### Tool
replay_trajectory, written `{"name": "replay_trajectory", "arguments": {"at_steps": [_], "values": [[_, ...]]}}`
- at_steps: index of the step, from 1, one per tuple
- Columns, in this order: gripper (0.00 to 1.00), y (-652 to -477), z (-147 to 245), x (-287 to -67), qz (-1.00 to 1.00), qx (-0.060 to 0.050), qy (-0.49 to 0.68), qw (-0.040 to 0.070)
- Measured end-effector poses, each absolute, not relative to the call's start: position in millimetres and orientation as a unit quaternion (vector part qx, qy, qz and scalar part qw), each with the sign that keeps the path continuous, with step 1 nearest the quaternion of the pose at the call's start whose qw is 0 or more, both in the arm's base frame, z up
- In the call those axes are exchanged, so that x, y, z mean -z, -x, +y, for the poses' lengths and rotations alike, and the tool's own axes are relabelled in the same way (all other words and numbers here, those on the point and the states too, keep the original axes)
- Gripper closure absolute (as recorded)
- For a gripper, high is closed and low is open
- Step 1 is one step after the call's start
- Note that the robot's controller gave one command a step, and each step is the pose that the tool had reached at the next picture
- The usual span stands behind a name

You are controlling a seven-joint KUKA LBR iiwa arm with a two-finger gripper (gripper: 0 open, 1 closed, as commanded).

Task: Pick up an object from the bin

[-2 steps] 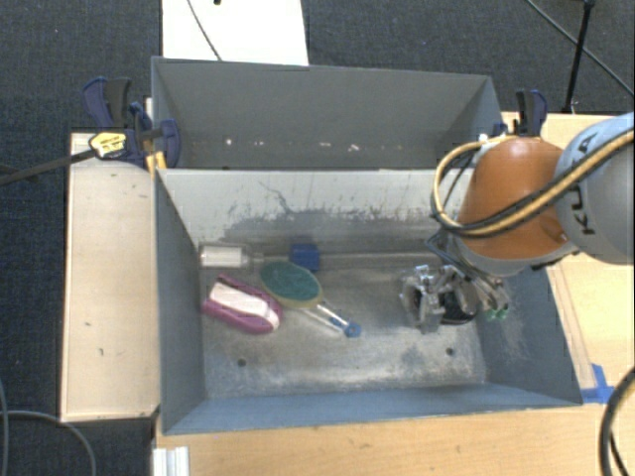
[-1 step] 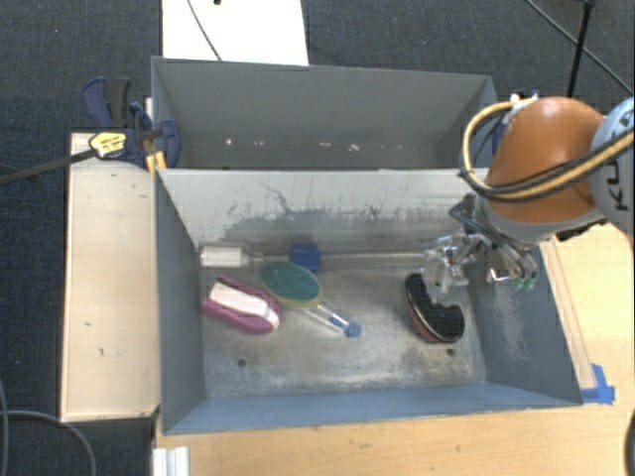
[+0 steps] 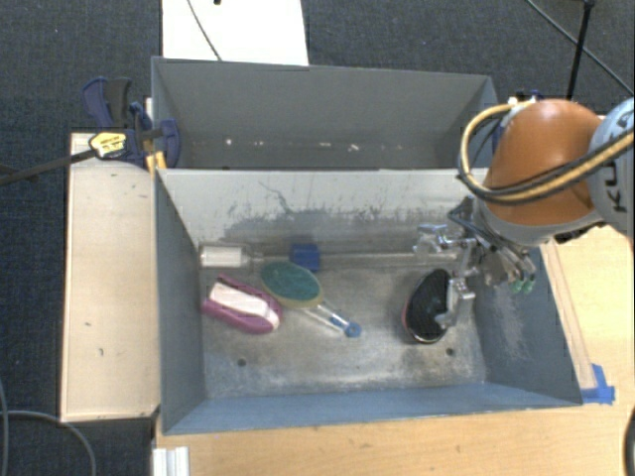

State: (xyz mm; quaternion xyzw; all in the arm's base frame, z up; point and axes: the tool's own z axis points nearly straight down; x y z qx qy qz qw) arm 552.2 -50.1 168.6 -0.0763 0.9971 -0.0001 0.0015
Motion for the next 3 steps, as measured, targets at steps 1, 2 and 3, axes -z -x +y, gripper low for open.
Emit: {"name": "replay_trajectory", "arguments": {"at_steps": [1, 2, 3], "values": [[0.0, -561.8, -76.5, -66.5, 1.0, 0.0, 0.017, -0.002], [1.0, -563.5, -75.9, -69.9, 1.0, 0.0, 0.018, 0.001], [1.0, -509.5, -51.5, -193.3, 1.0, 0.0, -0.023, 0.004]]}}
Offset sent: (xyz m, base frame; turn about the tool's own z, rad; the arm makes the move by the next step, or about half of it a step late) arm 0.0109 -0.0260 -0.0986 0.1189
